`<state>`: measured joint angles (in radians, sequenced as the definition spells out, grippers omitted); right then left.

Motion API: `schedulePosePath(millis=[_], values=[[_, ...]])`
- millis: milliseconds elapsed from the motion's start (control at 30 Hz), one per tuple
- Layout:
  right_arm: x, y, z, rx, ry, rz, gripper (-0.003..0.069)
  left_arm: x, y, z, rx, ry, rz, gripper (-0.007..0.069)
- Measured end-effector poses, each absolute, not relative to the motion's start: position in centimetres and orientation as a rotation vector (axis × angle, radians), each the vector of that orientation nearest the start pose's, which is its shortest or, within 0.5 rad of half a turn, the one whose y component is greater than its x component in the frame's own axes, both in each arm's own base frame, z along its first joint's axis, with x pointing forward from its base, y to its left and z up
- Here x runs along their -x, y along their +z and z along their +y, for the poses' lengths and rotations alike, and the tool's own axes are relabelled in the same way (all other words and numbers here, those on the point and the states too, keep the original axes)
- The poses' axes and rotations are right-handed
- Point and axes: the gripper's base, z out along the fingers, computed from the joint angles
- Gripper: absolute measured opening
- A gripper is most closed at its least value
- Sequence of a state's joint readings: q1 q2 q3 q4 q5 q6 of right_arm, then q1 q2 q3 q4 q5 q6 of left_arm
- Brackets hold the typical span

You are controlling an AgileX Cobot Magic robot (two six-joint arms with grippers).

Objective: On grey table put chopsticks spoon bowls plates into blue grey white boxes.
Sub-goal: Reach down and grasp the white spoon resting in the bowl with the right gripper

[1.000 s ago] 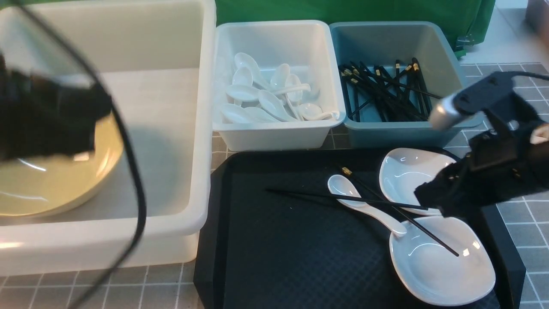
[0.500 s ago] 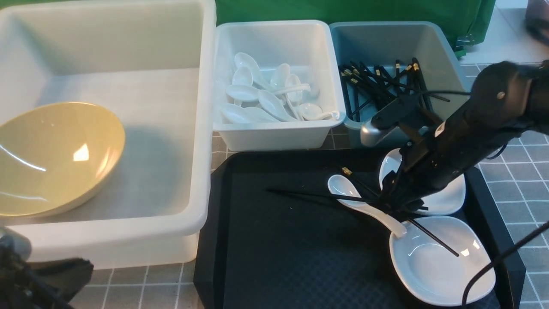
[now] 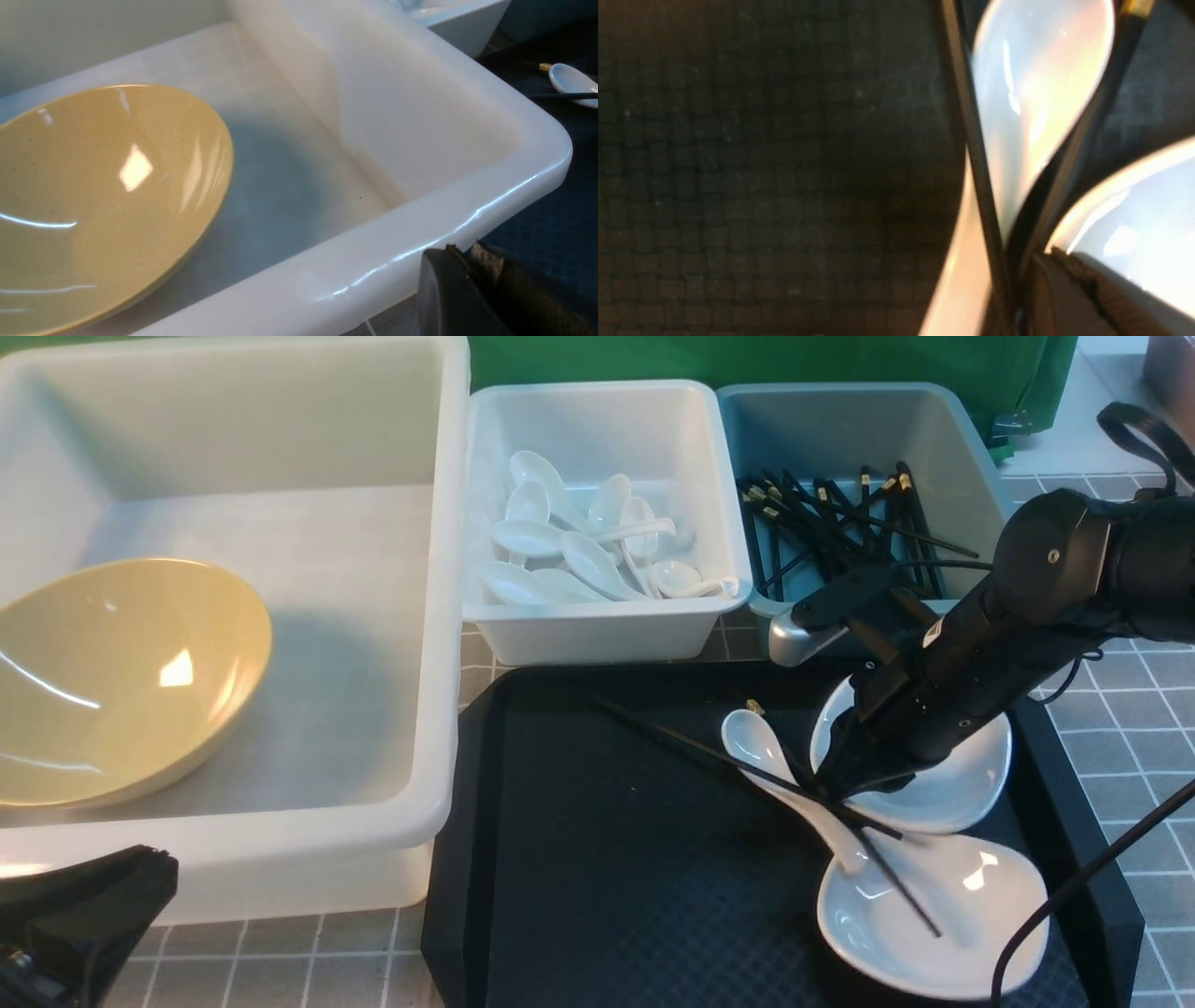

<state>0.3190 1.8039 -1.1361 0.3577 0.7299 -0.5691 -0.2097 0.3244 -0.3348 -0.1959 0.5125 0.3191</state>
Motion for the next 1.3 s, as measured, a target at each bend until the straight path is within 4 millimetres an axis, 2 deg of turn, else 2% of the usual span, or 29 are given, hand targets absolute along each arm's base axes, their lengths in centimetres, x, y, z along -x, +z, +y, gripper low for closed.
schedulePosePath(millis=[367, 467, 533, 633, 667, 767, 833, 867, 933, 1033, 1133, 1300], values=[[-32.2, 18.6, 13.0, 0.917, 0.37, 2.733, 0.0035, -7.2, 26.0, -2.4, -0.412, -0.135, 1.935, 0.0015], [-32.8, 20.0, 13.3, 0.832, 0.388, 2.736, 0.006, -7.2, 26.0, -2.4, -0.412, -0.135, 1.935, 0.0015], [-33.0, 21.0, 13.5, 0.82, 0.401, 2.73, 0.009, -7.2, 26.0, -2.4, -0.412, -0.135, 1.935, 0.0015], [-33.1, 22.4, 14.1, 0.829, 0.42, 2.718, 0.0177, -7.2, 26.0, -2.4, -0.412, -0.135, 1.935, 0.0015], [-32.9, 22.5, 14.6, 0.849, 0.426, 2.722, 0.023, -7.2, 26.0, -2.4, -0.412, -0.135, 1.935, 0.0015], [-32.5, 22.2, 15.3, 0.895, 0.416, 2.73, 0.0307, -7.2, 26.0, -2.4, -0.412, -0.135, 1.935, 0.0015], [-32.5, 21.2, 15.8, 0.929, 0.402, 2.755, 0.0382, -7.2, 26.0, -2.4, -0.412, -0.135, 1.933, 0.0015], [-32.5, 21.1, 15.8, 0.926, 0.401, 2.759, 0.0389, -7.2, 26.0, -2.4, -0.412, -0.135, 1.933, 0.0015], [-32.9, 19.6, 15.9, 0.908, 0.387, 2.803, 0.0411, -7.2, 26.0, -2.4, -0.412, -0.135, 1.932, 0.0015], [-33.2, 18.1, 16.0, 0.907, 0.378, 2.844, 0.0411, -7.2, 26.0, -2.4, -0.411, -0.136, 1.932, 0.0015], [-33.4, 17.2, 16.0, 0.91, 0.376, 2.866, 0.0372, -7.2, 26.0, -2.4, -0.411, -0.135, 1.932, 0.0015], [-33.5, 17.2, 16.0, 0.914, 0.374, 2.866, 0.0232, -7.2, 26.0, -2.4, -0.409, -0.139, 1.932, 0.0015]])
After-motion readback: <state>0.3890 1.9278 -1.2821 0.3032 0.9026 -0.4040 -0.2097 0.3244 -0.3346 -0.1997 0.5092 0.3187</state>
